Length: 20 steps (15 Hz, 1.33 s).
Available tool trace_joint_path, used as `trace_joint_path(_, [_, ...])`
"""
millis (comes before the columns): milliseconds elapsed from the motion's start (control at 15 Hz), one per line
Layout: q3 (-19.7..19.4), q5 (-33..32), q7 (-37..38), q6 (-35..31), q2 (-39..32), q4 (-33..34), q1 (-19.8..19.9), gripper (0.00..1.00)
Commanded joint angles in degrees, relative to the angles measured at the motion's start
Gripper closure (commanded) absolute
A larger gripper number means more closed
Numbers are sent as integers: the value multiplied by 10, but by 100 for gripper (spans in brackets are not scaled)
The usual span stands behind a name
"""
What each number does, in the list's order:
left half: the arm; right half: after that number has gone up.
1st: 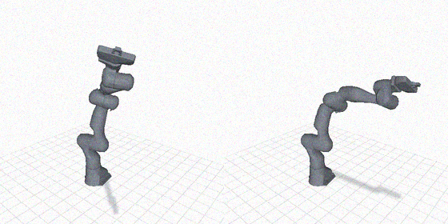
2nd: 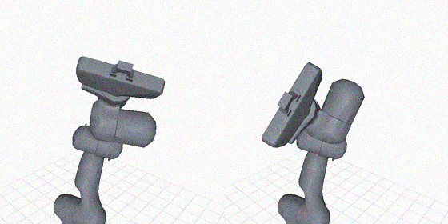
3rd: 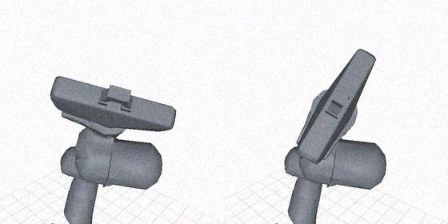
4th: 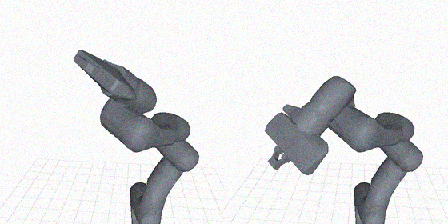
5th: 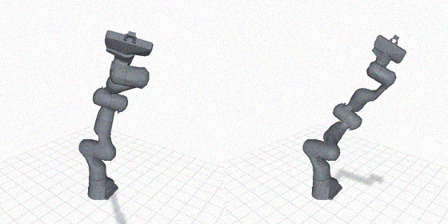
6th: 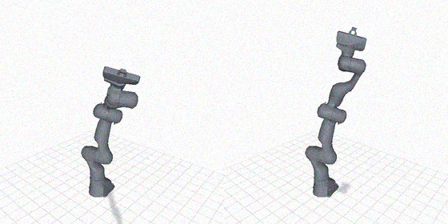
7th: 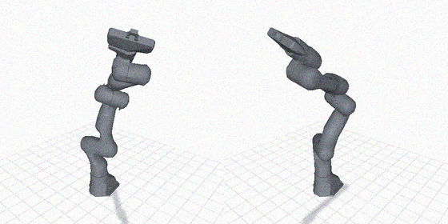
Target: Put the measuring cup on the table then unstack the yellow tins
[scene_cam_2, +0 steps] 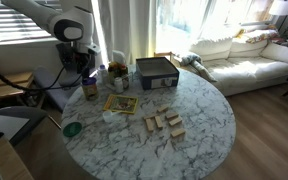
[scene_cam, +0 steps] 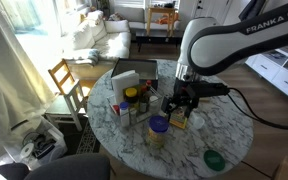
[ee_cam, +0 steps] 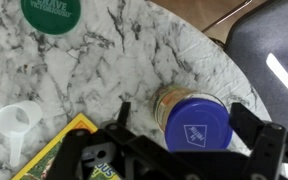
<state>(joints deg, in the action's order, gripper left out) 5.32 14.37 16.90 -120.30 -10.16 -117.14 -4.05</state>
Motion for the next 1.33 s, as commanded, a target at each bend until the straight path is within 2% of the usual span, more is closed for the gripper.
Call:
trace_joint_path(0, [-5, 0, 0, 2, 0, 2, -6, 0])
trace_joint_path(267, [-11, 0, -2, 2, 0, 2, -1, 0])
trace_joint_path(467, [-1, 44, -20, -8, -28, 9, -1, 0])
trace_joint_path(667, [8, 60, -38, -29, -48, 12, -8, 0])
trace_joint_path(1267, [17, 18, -61, -112, -83, 23, -36, 0])
